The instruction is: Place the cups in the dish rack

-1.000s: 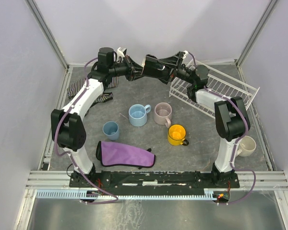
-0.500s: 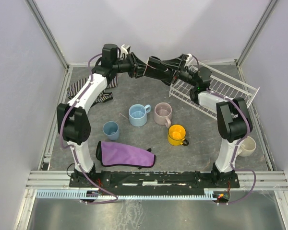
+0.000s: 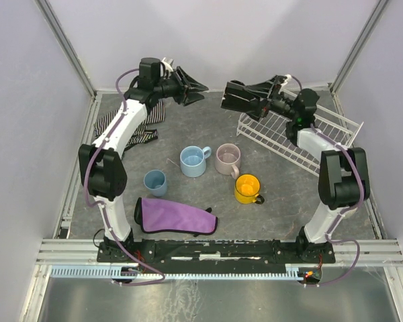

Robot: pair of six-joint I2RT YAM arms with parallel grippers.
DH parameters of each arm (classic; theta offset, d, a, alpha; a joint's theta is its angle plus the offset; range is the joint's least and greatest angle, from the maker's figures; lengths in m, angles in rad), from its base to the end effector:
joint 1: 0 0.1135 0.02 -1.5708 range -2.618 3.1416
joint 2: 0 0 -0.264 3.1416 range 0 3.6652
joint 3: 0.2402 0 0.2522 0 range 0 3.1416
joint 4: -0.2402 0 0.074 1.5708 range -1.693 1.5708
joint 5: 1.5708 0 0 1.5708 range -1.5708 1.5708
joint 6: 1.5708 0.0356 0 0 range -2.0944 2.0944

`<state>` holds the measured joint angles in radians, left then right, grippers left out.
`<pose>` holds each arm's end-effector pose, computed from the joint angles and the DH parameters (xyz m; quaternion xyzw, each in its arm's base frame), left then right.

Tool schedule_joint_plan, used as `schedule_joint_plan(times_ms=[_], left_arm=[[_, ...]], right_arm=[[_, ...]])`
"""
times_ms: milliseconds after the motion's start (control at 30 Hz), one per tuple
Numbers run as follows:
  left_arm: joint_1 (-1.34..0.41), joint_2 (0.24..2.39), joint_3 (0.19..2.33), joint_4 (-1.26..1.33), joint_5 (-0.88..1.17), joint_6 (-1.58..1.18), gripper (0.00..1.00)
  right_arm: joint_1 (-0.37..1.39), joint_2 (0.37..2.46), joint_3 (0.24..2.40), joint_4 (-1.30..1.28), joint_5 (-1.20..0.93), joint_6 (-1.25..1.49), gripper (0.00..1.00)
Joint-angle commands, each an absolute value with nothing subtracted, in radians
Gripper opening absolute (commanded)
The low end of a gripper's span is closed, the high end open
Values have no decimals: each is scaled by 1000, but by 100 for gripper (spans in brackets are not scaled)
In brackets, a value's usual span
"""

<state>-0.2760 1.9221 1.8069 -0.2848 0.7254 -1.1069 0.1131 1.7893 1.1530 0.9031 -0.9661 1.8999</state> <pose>0.4302 -0.1464 0.3536 -0.1351 0.7921 -0.5572 0.2094 0.3949 0.0743 0.2988 0.1873 0.6245 0.7455 0.1383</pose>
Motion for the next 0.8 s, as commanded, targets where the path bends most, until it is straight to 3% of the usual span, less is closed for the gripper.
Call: schedule_joint_plan(times_ms=[0, 167, 367, 467, 767], left_arm=[[-250, 1926, 1870, -420, 590, -987, 50], [-249, 1932, 1899, -551, 495, -901, 50], [-249, 1916, 1864, -596, 436, -834, 50], [-250, 1914, 1830, -599, 434, -816, 50], [-249, 1933, 1809, -598, 463, -790, 50]], right_arm=[[40, 1646, 1201, 609, -1019, 1616, 1], [-30, 1588, 1407, -240, -970, 982, 1], [-105, 1624, 1582, -488, -889, 816, 1], [-110, 1686, 1772, -783, -736, 634, 1], [-77, 1961, 2381, -1300, -348, 391, 1]])
